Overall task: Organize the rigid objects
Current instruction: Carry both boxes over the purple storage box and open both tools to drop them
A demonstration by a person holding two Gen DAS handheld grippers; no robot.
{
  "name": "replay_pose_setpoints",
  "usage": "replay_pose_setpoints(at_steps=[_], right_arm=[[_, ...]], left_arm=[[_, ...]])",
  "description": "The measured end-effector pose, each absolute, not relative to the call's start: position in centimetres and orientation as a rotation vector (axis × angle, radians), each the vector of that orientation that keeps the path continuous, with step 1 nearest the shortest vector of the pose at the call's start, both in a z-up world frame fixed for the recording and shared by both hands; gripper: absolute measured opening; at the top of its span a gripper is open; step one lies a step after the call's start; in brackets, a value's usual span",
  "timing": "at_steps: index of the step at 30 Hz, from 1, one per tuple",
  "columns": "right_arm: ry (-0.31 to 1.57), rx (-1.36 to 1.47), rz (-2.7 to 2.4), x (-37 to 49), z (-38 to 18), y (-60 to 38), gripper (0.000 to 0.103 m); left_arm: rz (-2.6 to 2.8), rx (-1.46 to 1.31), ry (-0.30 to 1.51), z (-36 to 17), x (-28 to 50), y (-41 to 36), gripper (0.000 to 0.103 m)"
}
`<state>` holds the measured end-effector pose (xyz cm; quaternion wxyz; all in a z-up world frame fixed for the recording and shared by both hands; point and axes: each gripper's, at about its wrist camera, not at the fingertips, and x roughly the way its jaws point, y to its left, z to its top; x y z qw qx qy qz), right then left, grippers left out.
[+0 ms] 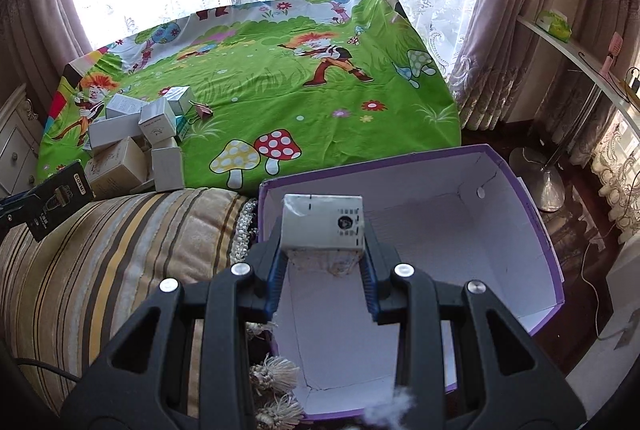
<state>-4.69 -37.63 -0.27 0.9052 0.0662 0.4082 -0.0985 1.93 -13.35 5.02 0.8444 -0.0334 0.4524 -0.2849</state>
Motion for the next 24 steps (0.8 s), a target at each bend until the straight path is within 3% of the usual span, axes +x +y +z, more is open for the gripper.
replay_pose_setpoints(at_steps=[8, 17, 22, 24], right_arm=[[0.877, 0.192, -0.274, -6.5, -1.9, -41.1, 0.037], [0.907, 0.246, -0.346, -8.0, -3.6, -43.8, 0.037], [0.897, 0.275, -0.359, -8.4, -3.9, -44.3, 0.062], [0.89, 0.278, -0.356, -8.3, -3.7, -44.2, 0.067]], left_arm=[[-0.777, 0.012, 1.02, 3.5, 0.4, -23.1, 0.04], [-0.857, 0.107, 1.044, 2.9, -0.6, -28.6, 0.043], [-0.823, 0.161, 1.016, 3.1, -1.1, -28.8, 0.06], [-0.796, 0.178, 0.995, 3.3, -1.2, -28.5, 0.064]])
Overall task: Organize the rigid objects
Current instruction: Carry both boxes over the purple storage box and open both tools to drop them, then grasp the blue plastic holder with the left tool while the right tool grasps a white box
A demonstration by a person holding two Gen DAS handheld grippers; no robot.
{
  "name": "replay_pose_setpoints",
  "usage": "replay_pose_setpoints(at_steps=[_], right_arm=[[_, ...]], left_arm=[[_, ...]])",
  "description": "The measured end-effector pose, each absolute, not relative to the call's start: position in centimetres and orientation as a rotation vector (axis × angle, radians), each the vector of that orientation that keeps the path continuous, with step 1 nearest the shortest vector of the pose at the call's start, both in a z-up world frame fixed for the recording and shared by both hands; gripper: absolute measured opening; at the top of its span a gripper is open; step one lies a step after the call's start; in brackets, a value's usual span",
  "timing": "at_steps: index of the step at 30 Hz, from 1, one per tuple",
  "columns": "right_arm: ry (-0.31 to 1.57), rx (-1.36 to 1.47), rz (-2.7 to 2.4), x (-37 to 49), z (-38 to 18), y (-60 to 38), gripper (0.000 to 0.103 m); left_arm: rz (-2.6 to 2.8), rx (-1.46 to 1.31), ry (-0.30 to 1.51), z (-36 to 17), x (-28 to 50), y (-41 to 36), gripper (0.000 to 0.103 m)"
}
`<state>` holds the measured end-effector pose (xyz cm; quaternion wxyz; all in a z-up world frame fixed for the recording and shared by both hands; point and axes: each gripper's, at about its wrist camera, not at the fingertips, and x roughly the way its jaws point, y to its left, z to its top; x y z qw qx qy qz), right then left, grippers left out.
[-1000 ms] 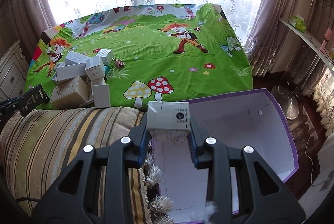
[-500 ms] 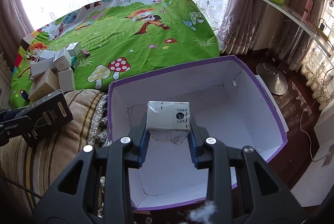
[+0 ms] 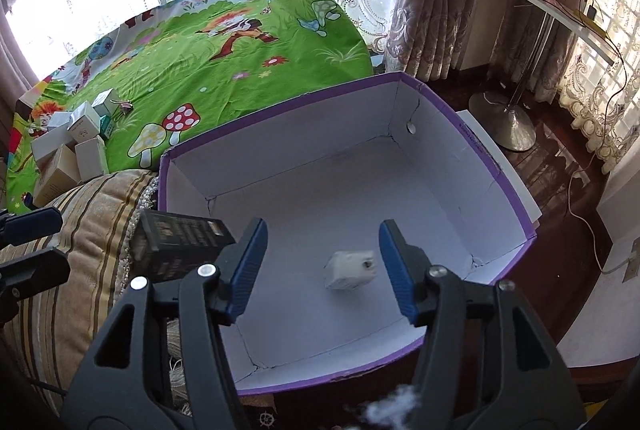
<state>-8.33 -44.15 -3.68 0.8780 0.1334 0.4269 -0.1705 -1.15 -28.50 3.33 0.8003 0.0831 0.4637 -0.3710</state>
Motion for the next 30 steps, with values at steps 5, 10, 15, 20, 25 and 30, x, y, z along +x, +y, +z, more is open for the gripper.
replay_pose_setpoints(at_steps=[5, 10, 15, 20, 25, 30], right_arm=[[0.873, 0.277, -0.325, -8.1, -3.1, -43.4, 0.075], [0.871, 0.274, -0.295, -7.7, -2.7, -42.6, 0.076], [0.873, 0.266, -0.28, -7.3, -2.3, -41.9, 0.076], [0.883, 0.254, -0.245, -6.9, -2.0, -40.9, 0.076], [0.894, 0.248, -0.21, -6.2, -1.5, -39.7, 0.076], [0.898, 0.215, -0.175, -5.3, -1.1, -38.3, 0.076]], left_arm=[[-0.712, 0.212, 0.968, 3.5, -0.9, -27.3, 0.066], [-0.659, 0.185, 0.964, 3.7, -0.4, -25.1, 0.066], [-0.604, 0.1, 0.981, 3.5, 0.7, -21.6, 0.066], [-0.514, -0.001, 0.995, 3.3, 2.1, -16.7, 0.066], [-0.398, -0.09, 0.996, 3.0, 3.1, -10.5, 0.066], [-0.284, -0.167, 1.006, 2.4, 3.9, -4.7, 0.066]])
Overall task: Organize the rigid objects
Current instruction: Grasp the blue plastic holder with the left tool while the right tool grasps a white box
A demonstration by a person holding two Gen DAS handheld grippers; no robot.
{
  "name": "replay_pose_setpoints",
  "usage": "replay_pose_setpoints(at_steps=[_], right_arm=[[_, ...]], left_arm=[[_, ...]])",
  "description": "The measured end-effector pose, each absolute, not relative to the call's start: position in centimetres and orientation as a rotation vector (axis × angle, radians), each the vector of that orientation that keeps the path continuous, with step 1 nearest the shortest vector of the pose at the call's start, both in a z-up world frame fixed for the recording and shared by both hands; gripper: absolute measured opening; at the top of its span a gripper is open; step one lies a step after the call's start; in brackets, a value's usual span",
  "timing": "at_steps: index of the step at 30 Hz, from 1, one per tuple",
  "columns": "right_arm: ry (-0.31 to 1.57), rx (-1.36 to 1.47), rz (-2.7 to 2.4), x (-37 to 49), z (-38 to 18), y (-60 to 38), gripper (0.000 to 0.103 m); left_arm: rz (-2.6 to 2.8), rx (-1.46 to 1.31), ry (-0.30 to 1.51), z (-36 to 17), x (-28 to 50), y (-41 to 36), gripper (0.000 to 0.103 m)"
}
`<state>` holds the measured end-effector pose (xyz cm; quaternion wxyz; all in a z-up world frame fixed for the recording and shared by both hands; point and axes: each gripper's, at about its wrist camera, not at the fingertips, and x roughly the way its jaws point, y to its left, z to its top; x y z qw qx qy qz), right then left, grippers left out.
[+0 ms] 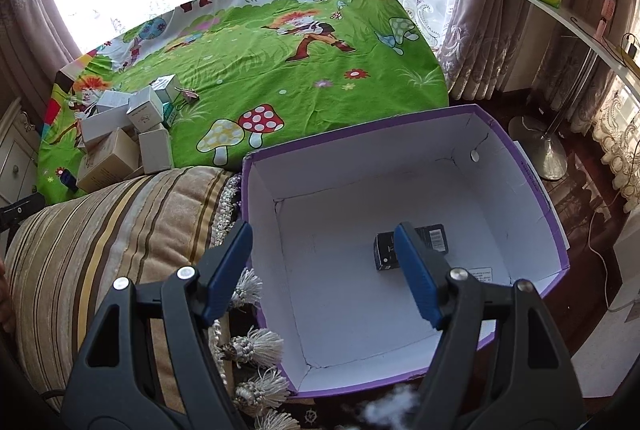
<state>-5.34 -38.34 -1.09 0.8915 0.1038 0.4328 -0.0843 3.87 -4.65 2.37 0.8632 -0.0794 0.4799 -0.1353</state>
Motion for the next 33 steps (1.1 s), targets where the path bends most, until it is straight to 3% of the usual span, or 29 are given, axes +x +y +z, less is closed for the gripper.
replay_pose_setpoints(at_steps=[15, 33], right_arm=[[0.801, 0.299, -0.333, -6.5, 4.7, -44.8, 0.076], [0.998, 0.142, 0.043, 6.1, -0.3, -30.9, 0.076]], left_arm=[[-0.159, -0.16, 1.043, 0.8, 6.4, 3.9, 0.07], [-0.192, 0.017, 1.166, -2.7, 13.6, 3.3, 0.077]])
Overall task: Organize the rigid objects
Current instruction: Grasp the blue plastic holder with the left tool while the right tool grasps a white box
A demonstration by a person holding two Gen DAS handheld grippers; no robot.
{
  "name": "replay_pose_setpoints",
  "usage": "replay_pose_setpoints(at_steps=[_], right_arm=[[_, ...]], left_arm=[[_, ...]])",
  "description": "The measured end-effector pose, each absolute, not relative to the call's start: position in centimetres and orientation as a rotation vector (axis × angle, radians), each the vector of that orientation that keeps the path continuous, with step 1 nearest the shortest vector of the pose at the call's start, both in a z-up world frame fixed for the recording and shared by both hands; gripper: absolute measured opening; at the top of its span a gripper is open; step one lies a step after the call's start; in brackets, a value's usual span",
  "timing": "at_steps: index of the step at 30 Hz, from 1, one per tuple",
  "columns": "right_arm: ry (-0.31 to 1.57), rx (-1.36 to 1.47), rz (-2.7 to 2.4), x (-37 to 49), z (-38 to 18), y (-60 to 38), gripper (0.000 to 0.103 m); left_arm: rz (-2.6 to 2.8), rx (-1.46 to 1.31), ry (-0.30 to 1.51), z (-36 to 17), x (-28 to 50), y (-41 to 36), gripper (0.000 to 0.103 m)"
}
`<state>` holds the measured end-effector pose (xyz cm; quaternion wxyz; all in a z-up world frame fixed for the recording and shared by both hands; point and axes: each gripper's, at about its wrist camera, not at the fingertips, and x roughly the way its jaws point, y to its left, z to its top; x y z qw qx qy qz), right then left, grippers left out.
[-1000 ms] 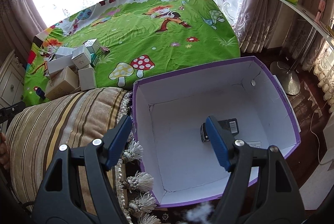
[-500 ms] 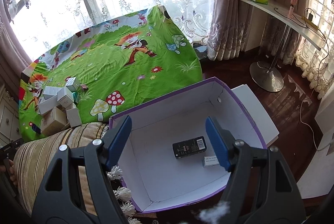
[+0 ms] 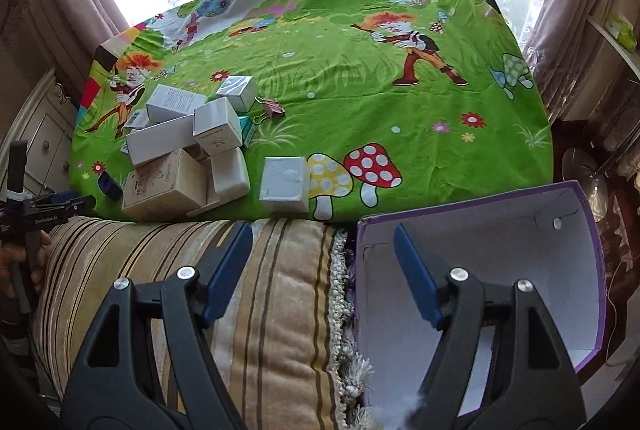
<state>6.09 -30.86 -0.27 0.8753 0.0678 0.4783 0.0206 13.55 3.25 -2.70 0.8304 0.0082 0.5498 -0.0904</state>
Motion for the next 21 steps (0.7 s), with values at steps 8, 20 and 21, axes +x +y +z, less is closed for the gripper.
replay_pose_setpoints(at_steps=[8, 20, 21], right_arm=[[1.095, 0.078, 0.079, 10.8, -3.3, -27.8, 0.076], [1.173, 0.021, 0.05, 14.6, -6.5, -26.8, 0.076], [1.174, 0.01, 0.047, 14.7, -6.6, -26.6, 0.074]], left_arm=[[-0.214, 0.055, 1.22, -4.4, 16.1, 2.7, 0.077], [-0.231, 0.12, 1.24, -5.7, 17.1, 1.9, 0.053], [-0.231, 0.122, 1.239, -5.7, 17.1, 1.9, 0.053]])
